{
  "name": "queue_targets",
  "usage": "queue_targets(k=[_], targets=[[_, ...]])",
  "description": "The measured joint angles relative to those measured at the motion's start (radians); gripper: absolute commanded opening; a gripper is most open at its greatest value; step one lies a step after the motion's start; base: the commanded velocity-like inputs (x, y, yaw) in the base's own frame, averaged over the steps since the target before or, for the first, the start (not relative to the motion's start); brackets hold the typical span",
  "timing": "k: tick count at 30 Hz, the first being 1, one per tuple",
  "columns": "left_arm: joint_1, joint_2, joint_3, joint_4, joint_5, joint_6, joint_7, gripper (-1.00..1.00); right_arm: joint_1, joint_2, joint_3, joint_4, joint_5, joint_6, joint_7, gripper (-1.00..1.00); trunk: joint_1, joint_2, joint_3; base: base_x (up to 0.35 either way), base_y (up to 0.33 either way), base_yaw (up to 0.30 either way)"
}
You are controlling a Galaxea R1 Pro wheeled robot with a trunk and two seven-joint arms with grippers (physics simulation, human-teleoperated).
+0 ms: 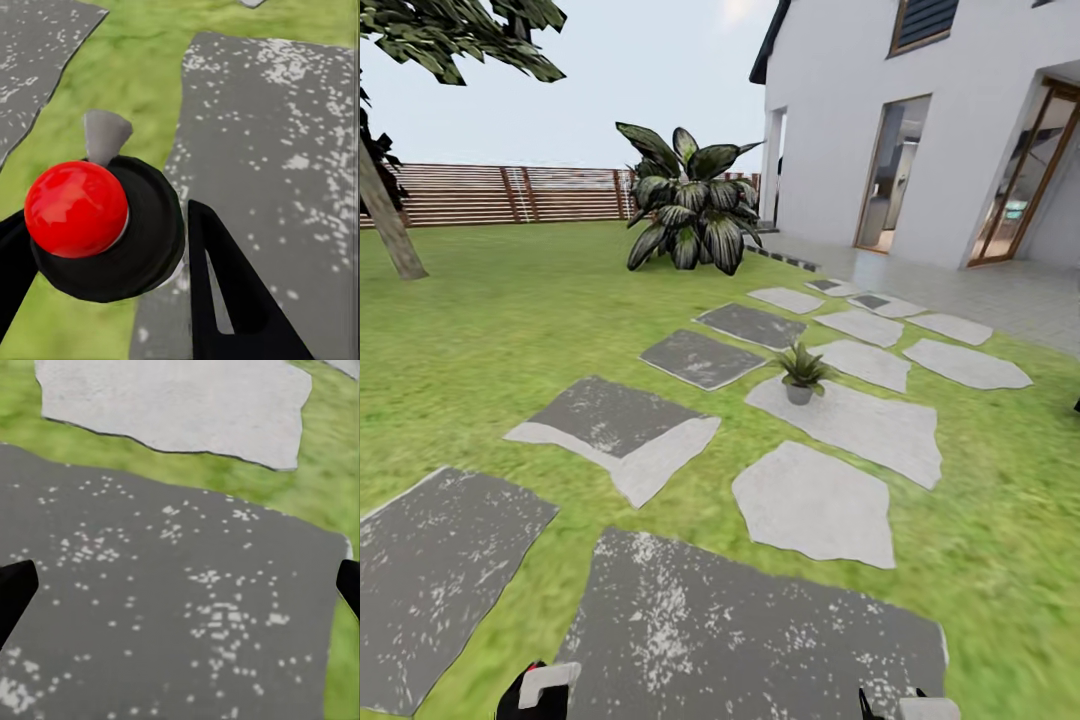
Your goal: Pick up the pesticide atomizer in the garden and spray insectifuge to fully cover both potted plants in the garden.
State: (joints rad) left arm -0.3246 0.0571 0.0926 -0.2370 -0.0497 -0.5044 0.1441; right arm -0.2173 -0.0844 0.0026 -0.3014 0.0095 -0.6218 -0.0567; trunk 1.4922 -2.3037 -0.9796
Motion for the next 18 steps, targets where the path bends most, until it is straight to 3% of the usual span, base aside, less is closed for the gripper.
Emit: queue_targets(k=[18], targets=[[0.000,0.000,0.000,0.000,0.000,0.000,0.000,-1.00,0.000,0.000,0.001,0.000,0.000,0.000,0.000,1.00,0.000,0.000,0.000,0.303,-0.132,0.000]])
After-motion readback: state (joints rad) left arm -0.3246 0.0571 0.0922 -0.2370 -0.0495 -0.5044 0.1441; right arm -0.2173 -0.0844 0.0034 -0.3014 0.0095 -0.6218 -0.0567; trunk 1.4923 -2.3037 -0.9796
